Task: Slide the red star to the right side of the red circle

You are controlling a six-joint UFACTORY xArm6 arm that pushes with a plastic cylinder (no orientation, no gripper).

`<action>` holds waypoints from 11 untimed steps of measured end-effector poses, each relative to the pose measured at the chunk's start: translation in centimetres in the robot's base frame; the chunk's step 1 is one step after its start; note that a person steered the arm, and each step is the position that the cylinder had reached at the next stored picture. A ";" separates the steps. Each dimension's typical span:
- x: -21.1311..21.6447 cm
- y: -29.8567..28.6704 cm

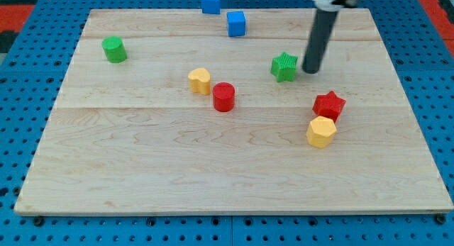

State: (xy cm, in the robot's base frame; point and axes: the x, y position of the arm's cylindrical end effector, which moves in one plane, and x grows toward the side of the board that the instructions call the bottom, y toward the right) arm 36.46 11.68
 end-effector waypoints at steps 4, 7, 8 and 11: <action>8.7 12.2; 7.9 -2.0; 6.4 -2.6; 3.7 -5.3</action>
